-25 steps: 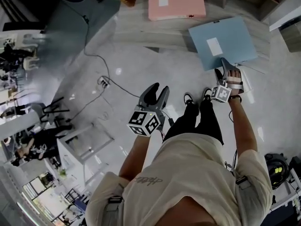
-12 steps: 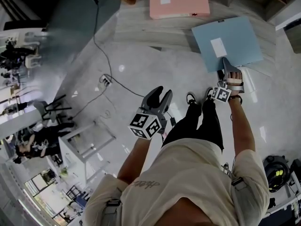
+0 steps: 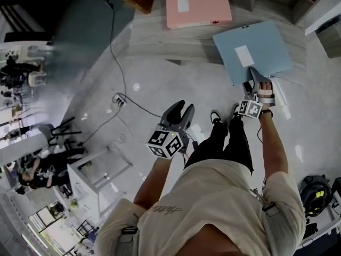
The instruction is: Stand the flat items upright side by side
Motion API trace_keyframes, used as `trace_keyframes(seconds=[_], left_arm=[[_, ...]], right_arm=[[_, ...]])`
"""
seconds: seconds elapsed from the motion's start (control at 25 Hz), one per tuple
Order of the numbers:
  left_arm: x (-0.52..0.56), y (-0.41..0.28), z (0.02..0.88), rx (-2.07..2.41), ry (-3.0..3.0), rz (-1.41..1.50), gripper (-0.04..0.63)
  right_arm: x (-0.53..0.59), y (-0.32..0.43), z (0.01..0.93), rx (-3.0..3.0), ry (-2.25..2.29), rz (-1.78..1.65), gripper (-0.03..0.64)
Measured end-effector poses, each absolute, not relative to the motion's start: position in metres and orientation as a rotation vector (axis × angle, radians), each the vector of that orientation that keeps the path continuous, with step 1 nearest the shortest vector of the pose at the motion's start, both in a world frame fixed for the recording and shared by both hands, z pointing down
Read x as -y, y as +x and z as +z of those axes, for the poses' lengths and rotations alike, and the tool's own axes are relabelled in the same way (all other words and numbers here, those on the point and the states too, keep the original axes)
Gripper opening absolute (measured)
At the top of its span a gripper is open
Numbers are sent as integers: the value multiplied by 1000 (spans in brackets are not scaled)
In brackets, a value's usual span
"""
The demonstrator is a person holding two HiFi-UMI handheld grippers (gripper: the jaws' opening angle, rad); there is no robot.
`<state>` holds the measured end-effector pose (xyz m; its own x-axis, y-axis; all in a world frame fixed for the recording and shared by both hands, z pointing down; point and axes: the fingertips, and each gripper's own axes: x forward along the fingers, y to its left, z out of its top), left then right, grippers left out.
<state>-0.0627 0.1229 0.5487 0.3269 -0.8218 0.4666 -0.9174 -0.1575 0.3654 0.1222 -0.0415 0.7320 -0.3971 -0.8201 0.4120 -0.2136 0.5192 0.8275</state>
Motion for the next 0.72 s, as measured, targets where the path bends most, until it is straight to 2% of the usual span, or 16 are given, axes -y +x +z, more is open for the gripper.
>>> trace_keyframes(seconds=[0.72], left_arm=[[-102,-69,531,1586,2065,69,151]], right_arm=[[24,101,613,2352,1107,-386,360]])
